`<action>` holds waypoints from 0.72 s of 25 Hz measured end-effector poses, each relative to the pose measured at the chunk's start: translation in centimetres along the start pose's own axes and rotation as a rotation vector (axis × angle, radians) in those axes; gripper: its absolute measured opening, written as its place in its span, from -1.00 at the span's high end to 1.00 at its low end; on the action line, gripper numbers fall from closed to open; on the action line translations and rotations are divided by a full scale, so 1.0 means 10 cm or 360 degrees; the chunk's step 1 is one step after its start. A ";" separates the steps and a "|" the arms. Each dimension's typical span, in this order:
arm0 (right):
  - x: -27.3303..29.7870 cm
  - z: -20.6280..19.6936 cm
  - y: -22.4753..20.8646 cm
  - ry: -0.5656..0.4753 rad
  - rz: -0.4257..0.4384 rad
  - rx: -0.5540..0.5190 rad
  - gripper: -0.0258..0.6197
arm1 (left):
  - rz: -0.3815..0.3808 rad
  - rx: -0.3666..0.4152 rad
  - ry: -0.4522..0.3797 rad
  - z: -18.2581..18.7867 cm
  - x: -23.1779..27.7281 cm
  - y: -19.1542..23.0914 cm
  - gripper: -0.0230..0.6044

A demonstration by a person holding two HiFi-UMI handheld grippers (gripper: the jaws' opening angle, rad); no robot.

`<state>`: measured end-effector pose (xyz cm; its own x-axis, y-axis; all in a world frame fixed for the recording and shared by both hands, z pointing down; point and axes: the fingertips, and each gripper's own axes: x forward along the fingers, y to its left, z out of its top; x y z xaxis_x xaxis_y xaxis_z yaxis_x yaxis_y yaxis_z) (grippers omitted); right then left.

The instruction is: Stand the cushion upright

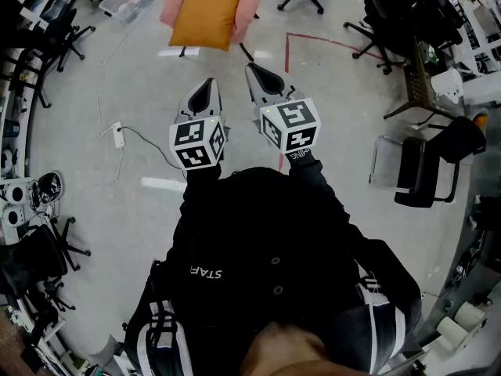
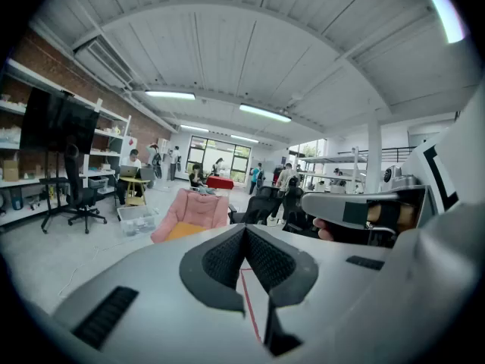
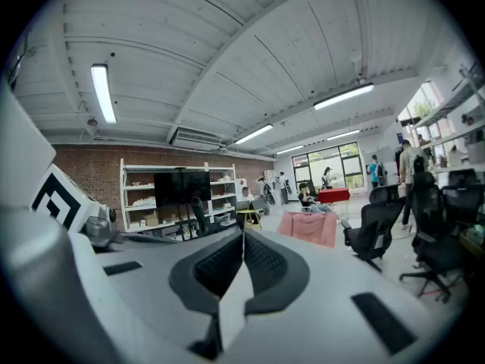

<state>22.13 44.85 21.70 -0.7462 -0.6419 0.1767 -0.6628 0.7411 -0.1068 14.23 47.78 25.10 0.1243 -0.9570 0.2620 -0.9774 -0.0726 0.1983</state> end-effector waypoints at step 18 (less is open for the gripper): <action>0.24 -0.04 0.24 -0.0032 -0.0031 -0.0052 0.88 | 0.0000 -0.0031 0.0060 -0.19 -0.05 0.34 0.92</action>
<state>18.80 45.13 22.31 -0.7344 -0.6600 0.1587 -0.6752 0.7342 -0.0714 11.21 48.54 27.40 0.1311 -0.9457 0.2973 -0.9740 -0.0670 0.2165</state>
